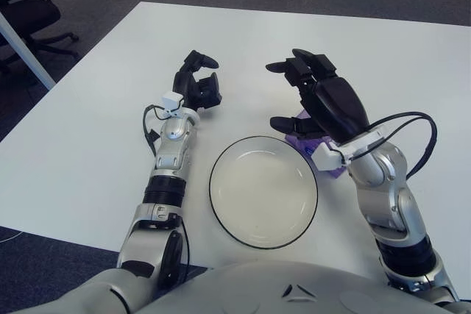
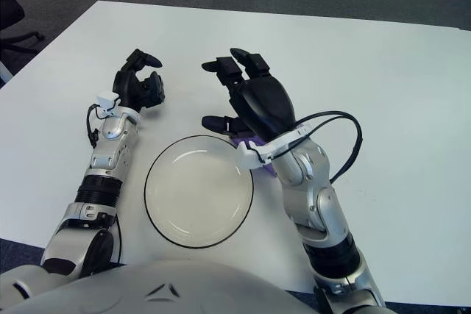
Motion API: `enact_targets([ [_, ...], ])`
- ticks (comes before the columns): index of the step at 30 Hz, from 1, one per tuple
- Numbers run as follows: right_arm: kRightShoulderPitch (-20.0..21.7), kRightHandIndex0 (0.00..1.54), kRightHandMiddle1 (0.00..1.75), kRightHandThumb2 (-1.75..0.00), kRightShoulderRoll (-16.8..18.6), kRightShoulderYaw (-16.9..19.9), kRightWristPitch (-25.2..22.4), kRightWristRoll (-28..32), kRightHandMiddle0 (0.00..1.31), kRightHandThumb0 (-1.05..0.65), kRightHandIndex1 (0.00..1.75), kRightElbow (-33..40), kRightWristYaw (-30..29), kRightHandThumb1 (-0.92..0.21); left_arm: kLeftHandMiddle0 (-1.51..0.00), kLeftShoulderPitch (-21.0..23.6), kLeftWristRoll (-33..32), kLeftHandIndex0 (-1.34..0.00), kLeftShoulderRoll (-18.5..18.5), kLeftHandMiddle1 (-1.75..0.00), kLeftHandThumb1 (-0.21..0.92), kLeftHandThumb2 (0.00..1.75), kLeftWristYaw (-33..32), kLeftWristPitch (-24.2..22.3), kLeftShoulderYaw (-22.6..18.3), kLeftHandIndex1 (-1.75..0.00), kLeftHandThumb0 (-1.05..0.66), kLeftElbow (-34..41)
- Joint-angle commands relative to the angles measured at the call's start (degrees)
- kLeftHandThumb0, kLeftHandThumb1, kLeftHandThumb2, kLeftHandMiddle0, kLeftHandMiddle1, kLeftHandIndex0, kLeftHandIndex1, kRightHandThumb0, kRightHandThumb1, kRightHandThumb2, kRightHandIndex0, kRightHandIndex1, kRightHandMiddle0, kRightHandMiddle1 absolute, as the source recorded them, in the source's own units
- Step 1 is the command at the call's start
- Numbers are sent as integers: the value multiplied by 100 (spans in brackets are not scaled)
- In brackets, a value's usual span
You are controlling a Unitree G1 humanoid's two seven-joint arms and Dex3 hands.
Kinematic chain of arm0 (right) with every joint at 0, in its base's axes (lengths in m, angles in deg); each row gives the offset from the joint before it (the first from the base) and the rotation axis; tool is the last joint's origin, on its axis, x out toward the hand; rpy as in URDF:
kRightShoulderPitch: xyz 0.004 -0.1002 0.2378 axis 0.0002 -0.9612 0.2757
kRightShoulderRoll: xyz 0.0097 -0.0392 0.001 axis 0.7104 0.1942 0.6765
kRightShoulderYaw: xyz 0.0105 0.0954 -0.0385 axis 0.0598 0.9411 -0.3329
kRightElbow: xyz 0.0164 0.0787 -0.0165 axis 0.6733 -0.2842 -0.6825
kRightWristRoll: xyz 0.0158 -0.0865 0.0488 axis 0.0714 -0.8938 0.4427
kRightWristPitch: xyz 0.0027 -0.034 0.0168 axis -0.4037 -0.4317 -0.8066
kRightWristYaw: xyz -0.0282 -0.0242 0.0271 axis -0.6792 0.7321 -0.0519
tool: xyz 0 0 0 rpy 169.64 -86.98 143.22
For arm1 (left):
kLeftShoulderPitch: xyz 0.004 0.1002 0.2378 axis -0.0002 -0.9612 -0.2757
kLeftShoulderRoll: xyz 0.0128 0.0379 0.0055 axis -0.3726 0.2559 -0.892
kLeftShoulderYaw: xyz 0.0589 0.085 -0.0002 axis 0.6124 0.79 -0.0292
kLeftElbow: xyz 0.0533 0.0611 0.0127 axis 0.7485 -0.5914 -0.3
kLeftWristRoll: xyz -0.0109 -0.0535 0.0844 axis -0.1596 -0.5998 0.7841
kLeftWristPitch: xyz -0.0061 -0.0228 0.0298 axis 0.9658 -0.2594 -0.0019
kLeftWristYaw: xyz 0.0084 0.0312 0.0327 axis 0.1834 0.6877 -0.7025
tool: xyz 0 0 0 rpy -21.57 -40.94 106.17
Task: Put the tissue paper into the plate.
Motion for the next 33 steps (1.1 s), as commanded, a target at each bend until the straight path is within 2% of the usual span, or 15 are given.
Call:
enact_targets([
  [1, -1191, 0, 41, -91, -307, 17, -262, -223, 0, -103, 2, 404, 652, -92, -129, -893, 41, -57, 62, -175, 38, 124, 18, -34, -71, -175, -46, -474],
  [7, -1251, 0, 38, -94, -355, 183, -524, -332, 0, -102, 1, 836, 1450, -92, -129, -896, 54, -56, 48, -175, 38, 124, 34, -28, -79, -175, -46, -471],
  [11, -1206, 0, 34, -97, -524, 359, -618, -334, 0, -102, 1, 1010, 1927, -92, -129, -897, 29, -56, 22, -175, 38, 124, 40, -36, -73, -175, -46, -465],
  [17, -1103, 1, 28, -101, -701, 592, -668, -365, 0, -100, 1, 1077, 2342, -92, -130, -895, -1, -56, -2, -175, 38, 124, 38, -37, -75, -175, -46, -465],
  [23, -967, 3, 28, -102, -964, 817, -597, -439, 0, -98, 2, 1043, 2672, -92, -130, -893, 1, -57, -22, -175, 38, 124, 28, -48, -74, -175, -46, -463],
  [28, -883, 7, 37, -102, -1182, 1005, -489, -462, 0, -96, 5, 980, 2757, -92, -129, -884, -12, -56, -29, -175, 38, 124, 34, -42, -88, -175, -46, -473],
  [33, -859, 14, 48, -105, -1419, 1320, -375, -193, 0, -95, 8, 945, 2782, -92, -129, -876, -7, -56, -40, -175, 38, 124, 41, -34, -94, -175, -46, -486],
])
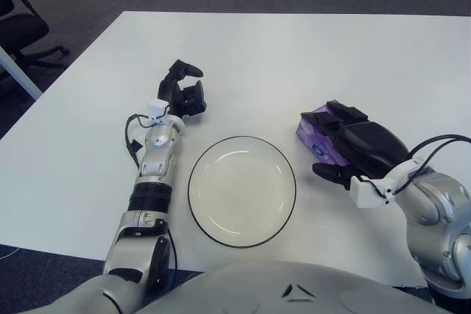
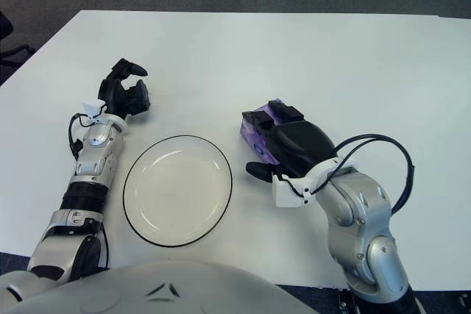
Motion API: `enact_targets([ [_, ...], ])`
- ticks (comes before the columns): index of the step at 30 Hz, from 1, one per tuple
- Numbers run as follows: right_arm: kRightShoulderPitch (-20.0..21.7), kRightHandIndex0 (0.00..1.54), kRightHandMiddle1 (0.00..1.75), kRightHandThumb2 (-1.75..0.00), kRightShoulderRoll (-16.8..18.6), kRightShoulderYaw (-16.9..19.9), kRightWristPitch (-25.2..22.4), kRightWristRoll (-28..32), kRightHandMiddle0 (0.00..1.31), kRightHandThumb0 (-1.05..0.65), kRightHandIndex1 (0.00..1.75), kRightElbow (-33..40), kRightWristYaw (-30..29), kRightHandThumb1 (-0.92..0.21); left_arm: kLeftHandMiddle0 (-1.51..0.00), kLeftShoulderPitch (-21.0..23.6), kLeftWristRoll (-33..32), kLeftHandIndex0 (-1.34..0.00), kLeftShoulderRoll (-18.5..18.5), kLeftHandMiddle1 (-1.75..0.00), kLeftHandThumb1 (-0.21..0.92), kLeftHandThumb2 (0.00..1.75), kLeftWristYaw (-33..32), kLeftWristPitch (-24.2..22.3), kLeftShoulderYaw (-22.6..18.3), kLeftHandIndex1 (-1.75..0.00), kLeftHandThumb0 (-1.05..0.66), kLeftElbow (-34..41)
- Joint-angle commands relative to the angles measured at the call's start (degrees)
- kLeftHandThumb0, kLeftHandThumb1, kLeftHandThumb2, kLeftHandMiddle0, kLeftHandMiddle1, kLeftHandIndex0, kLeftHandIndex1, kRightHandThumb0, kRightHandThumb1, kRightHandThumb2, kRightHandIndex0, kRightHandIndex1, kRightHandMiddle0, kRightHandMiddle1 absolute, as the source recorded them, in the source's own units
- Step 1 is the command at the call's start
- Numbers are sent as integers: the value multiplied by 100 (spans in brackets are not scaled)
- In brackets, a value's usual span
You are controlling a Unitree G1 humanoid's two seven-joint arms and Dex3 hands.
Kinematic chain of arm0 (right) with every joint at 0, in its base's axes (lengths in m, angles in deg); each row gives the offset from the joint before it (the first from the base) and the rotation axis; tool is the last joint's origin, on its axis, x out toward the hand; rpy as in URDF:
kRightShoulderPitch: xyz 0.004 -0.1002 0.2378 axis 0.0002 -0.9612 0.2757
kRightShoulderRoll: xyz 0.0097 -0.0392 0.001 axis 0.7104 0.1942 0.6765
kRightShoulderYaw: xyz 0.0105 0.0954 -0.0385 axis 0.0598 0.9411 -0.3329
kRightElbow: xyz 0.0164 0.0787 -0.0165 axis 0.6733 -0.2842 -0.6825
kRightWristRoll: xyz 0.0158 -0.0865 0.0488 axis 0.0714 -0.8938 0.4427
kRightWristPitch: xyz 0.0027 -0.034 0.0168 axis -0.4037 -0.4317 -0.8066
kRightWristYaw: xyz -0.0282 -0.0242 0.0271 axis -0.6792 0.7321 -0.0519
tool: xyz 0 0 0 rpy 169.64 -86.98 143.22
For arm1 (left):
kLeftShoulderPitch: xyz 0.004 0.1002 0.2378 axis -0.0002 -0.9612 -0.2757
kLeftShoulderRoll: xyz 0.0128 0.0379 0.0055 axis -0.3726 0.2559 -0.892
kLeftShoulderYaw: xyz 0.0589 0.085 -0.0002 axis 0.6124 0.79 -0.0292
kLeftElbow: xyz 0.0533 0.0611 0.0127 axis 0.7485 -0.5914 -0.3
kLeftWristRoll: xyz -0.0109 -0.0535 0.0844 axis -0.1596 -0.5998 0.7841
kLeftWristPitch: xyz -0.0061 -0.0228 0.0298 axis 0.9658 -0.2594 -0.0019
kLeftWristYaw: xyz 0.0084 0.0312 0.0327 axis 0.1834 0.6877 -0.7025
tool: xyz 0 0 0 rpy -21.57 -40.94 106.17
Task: Put the tissue paper into the plate.
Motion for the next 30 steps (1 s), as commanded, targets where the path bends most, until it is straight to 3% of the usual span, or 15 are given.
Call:
enact_targets([
  [1, 68, 15, 51, -106, -198, 226, 78, 146, 0, -96, 9, -28, 84, -92, -129, -586, 2, -56, 299, -175, 38, 124, 5, -29, 52, -175, -46, -343],
  [16, 100, 21, 66, -102, -163, 352, 121, 244, 0, -91, 13, -147, -165, -92, -129, -586, 29, -56, 309, -175, 38, 123, -28, -5, 48, -175, -46, -349],
  [30, 51, 9, 52, -99, -120, 356, 510, 256, 0, -89, 8, -572, -1038, -92, -129, -586, 34, -56, 324, -175, 38, 124, -55, -8, 46, -175, -46, -339],
])
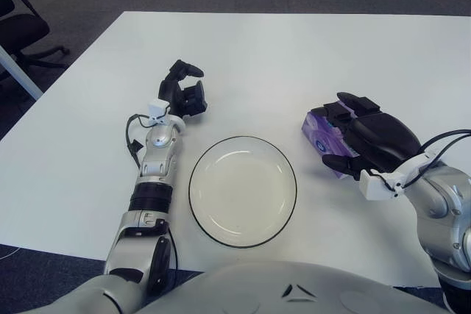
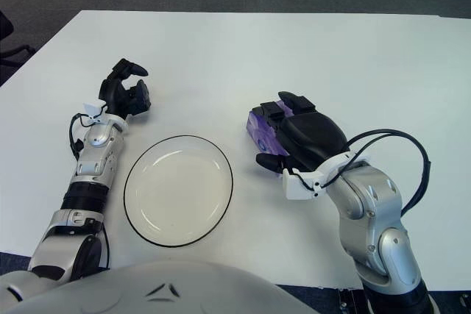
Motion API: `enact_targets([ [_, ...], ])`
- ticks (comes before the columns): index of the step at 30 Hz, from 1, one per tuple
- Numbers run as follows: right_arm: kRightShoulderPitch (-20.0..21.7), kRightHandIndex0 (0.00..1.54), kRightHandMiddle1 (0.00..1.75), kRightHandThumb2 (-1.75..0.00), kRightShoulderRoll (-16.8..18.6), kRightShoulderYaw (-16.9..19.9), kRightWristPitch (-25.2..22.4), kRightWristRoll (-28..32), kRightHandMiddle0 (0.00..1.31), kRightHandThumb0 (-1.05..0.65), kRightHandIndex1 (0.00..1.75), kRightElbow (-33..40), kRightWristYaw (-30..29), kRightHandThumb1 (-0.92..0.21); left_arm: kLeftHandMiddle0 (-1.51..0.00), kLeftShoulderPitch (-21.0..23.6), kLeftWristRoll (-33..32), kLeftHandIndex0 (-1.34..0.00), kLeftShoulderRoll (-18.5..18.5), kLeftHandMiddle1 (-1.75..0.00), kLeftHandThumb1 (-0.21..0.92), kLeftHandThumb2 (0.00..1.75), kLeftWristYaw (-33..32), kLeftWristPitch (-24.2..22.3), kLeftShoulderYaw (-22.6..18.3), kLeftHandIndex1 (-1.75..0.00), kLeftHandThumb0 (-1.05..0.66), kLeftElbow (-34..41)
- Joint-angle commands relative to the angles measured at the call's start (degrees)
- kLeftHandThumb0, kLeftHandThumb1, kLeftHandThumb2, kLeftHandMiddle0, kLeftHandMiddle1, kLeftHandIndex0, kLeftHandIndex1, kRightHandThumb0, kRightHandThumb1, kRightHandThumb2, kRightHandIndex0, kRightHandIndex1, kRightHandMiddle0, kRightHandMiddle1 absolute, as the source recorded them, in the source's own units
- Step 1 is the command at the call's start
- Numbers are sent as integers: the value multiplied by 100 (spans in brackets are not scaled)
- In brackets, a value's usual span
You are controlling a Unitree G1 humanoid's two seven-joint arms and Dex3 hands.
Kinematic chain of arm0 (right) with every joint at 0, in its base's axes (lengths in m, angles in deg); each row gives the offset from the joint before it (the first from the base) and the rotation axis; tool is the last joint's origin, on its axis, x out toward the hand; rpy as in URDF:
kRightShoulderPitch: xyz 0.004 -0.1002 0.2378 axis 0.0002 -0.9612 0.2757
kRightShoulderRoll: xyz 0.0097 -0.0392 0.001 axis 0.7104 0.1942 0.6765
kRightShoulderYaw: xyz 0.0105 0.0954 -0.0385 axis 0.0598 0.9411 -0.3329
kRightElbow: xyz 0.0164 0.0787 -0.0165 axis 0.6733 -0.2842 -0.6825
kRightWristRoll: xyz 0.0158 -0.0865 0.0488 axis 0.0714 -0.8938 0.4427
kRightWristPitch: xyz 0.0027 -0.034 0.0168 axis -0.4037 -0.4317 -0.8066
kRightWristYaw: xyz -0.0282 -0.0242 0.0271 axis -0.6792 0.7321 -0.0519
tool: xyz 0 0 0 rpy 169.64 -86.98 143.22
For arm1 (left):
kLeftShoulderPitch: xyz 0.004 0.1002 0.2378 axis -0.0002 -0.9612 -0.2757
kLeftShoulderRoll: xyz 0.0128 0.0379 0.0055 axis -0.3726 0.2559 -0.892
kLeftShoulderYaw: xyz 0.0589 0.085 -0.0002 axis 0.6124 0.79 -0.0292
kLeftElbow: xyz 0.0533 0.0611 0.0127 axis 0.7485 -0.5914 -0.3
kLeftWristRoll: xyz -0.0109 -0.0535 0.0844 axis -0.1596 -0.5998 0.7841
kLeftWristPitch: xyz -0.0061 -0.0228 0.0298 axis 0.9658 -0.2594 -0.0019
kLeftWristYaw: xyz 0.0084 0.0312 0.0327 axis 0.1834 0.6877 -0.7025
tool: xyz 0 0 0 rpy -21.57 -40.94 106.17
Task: Put the tissue paper into the plate.
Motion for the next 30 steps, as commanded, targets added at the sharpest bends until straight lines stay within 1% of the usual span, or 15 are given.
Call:
enact_targets([
  [1, 2, 8, 49, -100, 29, 87, 75, 60, 0, -89, 8, -110, -190, -92, -129, -588, 28, -56, 316, -175, 38, 124, -52, -11, 47, -175, -46, -335],
  [4, -26, 6, 43, -103, 16, 77, 151, 114, 0, -90, 6, -307, -355, -92, -129, -584, 27, -56, 305, -175, 38, 124, -37, -4, 46, -175, -46, -350],
  [10, 5, 4, 34, -108, -51, 47, 158, 217, 0, -93, 5, -504, -316, -92, -130, -586, 32, -56, 297, -175, 38, 124, -24, 23, 48, -175, -46, -362],
  [14, 75, 3, 32, -109, -100, -12, 167, 208, 0, -94, 4, -777, -317, -92, -130, -588, 39, -56, 301, -175, 38, 124, -42, 12, 49, -175, -46, -346],
  [18, 98, 2, 34, -108, -209, -28, 280, 317, 0, -94, 4, -1179, -379, -92, -130, -592, 51, -56, 303, -175, 38, 124, -63, -6, 53, -175, -46, -325],
  [23, 173, 0, 30, -106, -381, -103, 184, 453, 0, -96, 1, -1214, 29, -92, -130, -597, 57, -56, 302, -175, 38, 124, -76, -13, 51, -175, -46, -313],
  [30, 415, 0, 14, -102, -659, -324, 72, 654, 0, -99, 0, -1418, 631, -92, -129, -600, 55, -56, 307, -175, 38, 124, -80, 10, 46, -175, -46, -303],
])
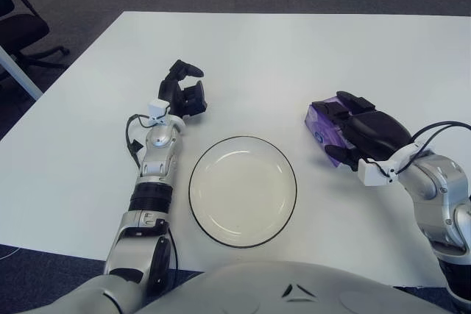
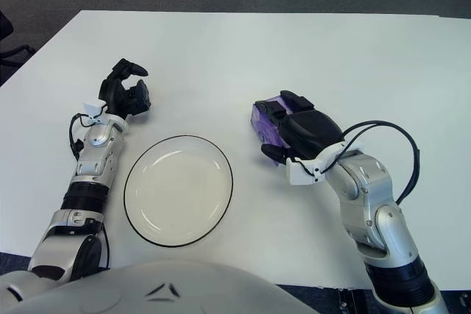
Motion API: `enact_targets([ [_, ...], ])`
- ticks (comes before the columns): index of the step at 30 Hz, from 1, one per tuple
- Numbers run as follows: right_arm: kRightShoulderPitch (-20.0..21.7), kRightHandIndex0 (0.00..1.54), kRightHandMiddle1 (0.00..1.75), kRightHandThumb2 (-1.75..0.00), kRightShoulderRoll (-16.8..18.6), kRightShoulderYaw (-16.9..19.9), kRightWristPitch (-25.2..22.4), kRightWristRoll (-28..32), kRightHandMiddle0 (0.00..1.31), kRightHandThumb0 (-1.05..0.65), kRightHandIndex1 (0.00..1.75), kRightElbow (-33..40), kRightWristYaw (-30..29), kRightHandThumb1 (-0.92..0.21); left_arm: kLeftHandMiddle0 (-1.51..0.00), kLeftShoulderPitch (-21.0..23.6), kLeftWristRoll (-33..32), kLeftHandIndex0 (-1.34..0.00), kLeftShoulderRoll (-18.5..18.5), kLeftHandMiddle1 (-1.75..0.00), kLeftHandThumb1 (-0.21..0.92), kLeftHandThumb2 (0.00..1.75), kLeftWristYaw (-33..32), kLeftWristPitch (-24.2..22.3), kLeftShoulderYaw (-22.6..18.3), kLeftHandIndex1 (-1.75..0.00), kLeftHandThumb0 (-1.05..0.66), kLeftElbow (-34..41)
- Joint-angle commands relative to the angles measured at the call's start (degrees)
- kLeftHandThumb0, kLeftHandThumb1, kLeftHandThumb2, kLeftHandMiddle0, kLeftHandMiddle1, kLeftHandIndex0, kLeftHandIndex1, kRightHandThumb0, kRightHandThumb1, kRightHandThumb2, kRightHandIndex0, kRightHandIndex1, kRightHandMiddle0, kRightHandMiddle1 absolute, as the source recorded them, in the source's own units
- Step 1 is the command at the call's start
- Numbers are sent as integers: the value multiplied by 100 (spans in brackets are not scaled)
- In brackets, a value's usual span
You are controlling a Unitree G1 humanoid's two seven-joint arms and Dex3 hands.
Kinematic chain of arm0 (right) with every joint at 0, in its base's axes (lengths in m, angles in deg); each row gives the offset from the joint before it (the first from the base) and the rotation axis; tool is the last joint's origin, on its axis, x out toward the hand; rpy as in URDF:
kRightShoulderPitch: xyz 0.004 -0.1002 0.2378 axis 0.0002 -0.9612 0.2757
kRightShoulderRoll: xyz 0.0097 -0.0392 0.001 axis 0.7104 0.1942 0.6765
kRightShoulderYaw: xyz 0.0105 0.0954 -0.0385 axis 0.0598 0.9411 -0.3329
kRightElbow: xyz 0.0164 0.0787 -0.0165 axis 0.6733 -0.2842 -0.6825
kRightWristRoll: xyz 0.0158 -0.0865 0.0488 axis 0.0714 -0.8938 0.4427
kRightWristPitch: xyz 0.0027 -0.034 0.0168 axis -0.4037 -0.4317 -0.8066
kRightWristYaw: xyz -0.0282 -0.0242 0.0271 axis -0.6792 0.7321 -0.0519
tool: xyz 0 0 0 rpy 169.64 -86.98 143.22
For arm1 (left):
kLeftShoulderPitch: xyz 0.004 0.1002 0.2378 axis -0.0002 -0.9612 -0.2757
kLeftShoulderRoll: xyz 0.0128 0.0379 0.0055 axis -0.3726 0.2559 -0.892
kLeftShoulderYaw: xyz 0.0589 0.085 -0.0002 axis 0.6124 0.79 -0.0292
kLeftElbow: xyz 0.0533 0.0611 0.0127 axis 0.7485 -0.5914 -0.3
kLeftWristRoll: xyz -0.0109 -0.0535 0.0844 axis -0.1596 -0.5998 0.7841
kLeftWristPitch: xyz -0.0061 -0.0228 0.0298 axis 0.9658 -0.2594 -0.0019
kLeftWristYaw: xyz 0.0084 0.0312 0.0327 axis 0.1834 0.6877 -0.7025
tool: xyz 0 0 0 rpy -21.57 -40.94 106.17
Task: Put the tissue paper into the plate.
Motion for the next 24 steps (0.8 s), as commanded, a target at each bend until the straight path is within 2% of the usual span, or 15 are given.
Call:
enact_targets([
  [1, 16, 0, 11, -102, -169, -243, -81, 167, 0, -100, 0, -385, 457, -92, -129, -590, 45, -56, 304, -175, 38, 124, -61, 16, 47, -175, -46, -308],
  [10, 466, 0, 4, -96, -232, -436, 334, 737, 0, -98, 0, -1315, 109, -92, -130, -574, 34, -54, 281, -175, 41, 121, -12, 74, 43, -175, -45, -373],
  [15, 852, 0, 6, -94, -210, -565, 949, 1068, 0, -96, 0, -2234, -371, -92, -130, -588, -8, -53, 280, -175, 42, 119, 35, 81, 39, -175, -45, -350],
  [24, 1418, 2, 13, -97, -169, -755, 1987, 1435, 0, -97, 1, -3462, -1080, -92, -130, -620, -12, -52, 273, -175, 44, 117, 67, 117, 51, -175, -44, -329],
])
